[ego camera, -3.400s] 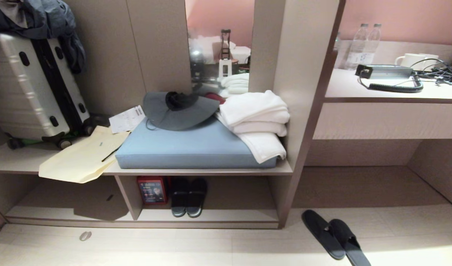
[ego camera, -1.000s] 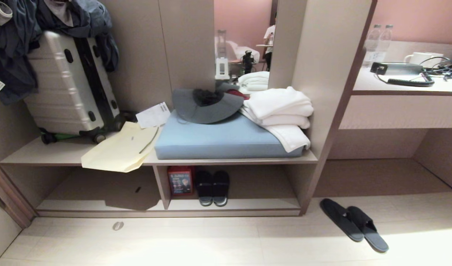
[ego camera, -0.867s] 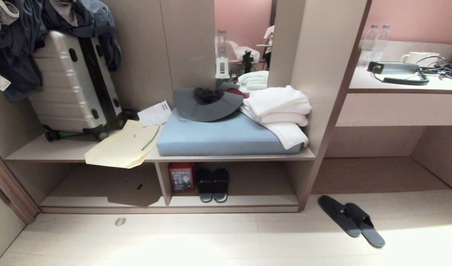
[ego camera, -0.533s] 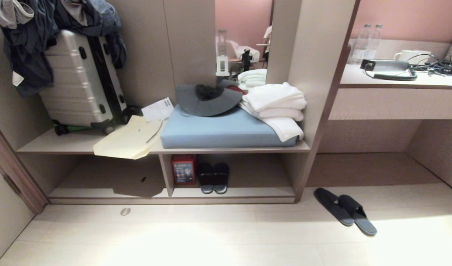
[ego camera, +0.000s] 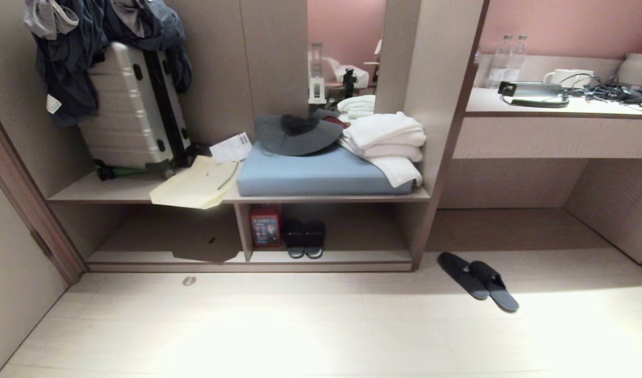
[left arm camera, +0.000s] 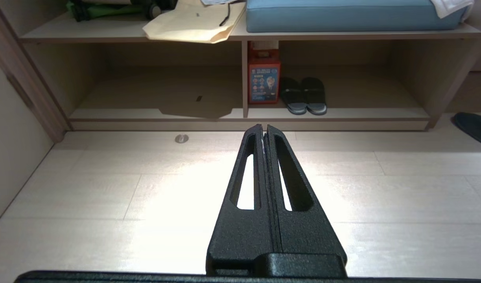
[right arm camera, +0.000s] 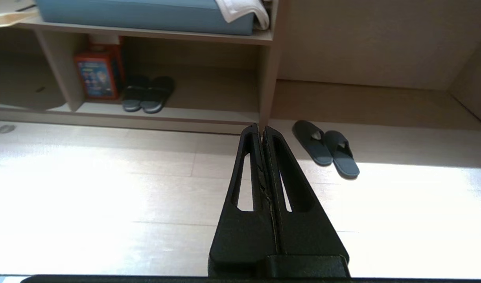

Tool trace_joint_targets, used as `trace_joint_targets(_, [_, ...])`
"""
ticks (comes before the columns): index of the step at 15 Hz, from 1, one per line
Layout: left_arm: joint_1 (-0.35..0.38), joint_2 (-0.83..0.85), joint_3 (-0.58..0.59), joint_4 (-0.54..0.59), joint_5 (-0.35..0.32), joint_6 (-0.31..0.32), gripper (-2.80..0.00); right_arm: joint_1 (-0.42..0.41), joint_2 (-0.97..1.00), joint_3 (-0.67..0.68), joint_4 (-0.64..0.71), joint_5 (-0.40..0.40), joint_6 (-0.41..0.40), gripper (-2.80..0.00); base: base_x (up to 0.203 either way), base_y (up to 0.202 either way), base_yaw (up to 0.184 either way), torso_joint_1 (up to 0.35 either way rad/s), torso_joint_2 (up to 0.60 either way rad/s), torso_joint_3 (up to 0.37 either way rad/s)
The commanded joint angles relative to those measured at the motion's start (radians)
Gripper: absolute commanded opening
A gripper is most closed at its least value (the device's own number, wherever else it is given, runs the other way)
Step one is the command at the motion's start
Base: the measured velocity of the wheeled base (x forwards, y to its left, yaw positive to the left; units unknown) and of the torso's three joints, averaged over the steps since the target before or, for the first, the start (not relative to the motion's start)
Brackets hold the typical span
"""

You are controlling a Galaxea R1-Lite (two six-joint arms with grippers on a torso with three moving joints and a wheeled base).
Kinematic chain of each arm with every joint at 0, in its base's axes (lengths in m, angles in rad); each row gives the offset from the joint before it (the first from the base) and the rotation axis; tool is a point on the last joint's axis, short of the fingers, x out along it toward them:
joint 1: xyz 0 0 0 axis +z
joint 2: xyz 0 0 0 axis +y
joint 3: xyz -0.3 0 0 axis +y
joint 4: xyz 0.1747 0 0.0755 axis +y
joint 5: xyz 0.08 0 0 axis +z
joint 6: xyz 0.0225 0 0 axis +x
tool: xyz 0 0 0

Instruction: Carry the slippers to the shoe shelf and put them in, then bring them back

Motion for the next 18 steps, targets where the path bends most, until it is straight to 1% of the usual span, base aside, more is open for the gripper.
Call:
trace_joint_targets(1, [0.001,-0.001,0.0,0.0,0.0,0.0,-2.8,0.0,0.0,0.002,0.0,0.0,-0.001,-2.8,-0.194,0.0,-0.001,0.005,0.0,0.005])
trace_joint_targets(18, [0.0,0.0,0.0,0.0,0.0,0.0,-2.8,0.0,0.0,0.002,0.0,0.0,-0.001,-2.8,-0.196,0.0,0.001,0.002,0.0,0.002])
